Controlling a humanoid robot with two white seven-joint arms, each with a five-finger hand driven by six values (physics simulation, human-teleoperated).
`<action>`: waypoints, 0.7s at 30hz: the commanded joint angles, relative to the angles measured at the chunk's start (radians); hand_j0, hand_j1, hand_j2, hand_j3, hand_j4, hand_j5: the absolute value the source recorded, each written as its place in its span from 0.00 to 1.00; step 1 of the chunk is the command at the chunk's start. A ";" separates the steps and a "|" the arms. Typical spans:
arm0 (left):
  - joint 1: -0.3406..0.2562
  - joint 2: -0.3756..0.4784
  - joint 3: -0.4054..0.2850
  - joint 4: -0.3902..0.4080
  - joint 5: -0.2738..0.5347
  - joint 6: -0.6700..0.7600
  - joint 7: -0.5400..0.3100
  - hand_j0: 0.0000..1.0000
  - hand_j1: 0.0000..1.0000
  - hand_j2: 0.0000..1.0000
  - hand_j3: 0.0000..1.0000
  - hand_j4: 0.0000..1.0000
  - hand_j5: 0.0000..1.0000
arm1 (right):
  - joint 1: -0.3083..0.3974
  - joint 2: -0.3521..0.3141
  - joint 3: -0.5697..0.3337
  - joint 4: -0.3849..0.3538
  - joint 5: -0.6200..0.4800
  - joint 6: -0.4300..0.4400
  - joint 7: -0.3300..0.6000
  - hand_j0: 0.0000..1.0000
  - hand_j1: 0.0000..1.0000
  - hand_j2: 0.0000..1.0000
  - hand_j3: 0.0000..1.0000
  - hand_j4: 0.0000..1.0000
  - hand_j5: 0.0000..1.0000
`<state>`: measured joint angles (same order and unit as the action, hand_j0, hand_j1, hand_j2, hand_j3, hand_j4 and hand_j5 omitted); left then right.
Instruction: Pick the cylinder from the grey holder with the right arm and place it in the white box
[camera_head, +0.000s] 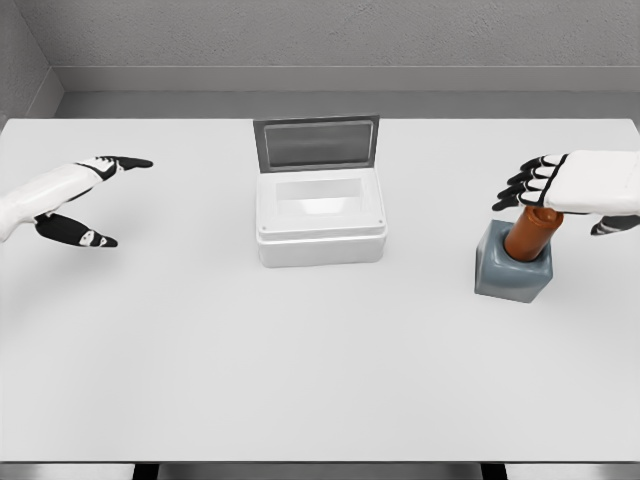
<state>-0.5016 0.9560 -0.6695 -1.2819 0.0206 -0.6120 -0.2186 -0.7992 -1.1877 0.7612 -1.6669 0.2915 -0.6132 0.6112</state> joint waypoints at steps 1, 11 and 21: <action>0.000 -0.002 -0.002 -0.002 0.002 0.001 -0.002 1.00 1.00 1.00 1.00 1.00 1.00 | -0.002 -0.001 -0.002 -0.001 -0.003 0.002 0.000 1.00 1.00 1.00 1.00 1.00 1.00; -0.002 -0.033 -0.018 -0.004 -0.007 0.001 -0.031 1.00 1.00 1.00 1.00 1.00 1.00 | 0.002 0.014 0.046 0.039 -0.005 0.002 0.000 1.00 1.00 1.00 1.00 1.00 1.00; -0.002 -0.036 -0.025 -0.004 -0.007 0.001 -0.031 1.00 1.00 1.00 1.00 1.00 1.00 | -0.003 0.039 0.070 0.058 -0.002 0.002 0.000 1.00 1.00 1.00 1.00 1.00 1.00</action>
<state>-0.5047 0.9204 -0.6937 -1.2858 0.0067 -0.6121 -0.2502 -0.8023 -1.1497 0.8290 -1.6095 0.2935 -0.6132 0.6112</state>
